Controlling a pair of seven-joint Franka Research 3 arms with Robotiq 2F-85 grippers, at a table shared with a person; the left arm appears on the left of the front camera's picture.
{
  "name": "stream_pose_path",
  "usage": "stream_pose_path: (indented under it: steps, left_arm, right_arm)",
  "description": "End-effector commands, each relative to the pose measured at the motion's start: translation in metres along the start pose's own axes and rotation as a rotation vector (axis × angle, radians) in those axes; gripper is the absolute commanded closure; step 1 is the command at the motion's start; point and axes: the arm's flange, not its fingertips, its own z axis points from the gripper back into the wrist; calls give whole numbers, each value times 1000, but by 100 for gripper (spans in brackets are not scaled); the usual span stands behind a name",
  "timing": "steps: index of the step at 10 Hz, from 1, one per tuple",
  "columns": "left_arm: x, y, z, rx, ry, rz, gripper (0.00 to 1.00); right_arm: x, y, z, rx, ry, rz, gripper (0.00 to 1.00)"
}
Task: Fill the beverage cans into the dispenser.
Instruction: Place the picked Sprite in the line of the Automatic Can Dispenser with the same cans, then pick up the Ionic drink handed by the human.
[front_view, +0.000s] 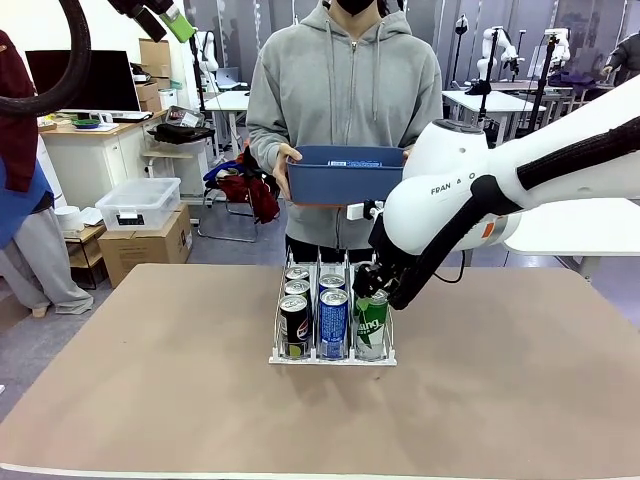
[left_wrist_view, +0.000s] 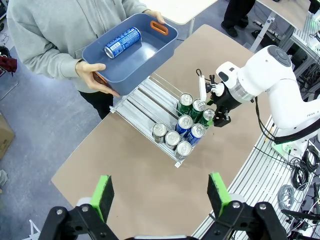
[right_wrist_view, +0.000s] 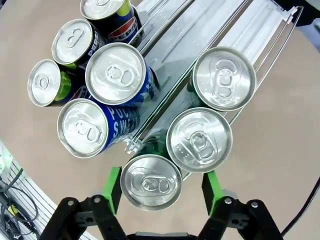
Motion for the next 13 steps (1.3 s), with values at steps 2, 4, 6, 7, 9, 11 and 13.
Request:
stream_pose_path:
  steps: [2, 4, 6, 7, 9, 11, 13]
  left_arm:
    - [-3, 0, 1, -20, -8, 0, 0]
    - [-3, 0, 1, -20, -8, 0, 0]
    - [-3, 0, 1, -20, -8, 0, 0]
    - [-3, 0, 1, -20, -8, 0, 0]
    - [-3, 0, 1, -20, -8, 0, 0]
    - [-3, 0, 1, -20, -8, 0, 0]
    - [-3, 0, 1, -20, -8, 0, 0]
  right_arm:
    - [-5, 1, 15, -25, -19, -25, 0]
    - [-16, 0, 33, -7, -57, -24, 0]
    - [-1, 1, 26, -14, -44, -2, 0]
    - [-1, 1, 26, -14, -44, -2, 0]
    - [-1, 1, 26, -14, -44, -2, 0]
    - [-1, 1, 26, -14, -44, -2, 0]
    - [3, -4, 29, 78, -51, -20, 0]
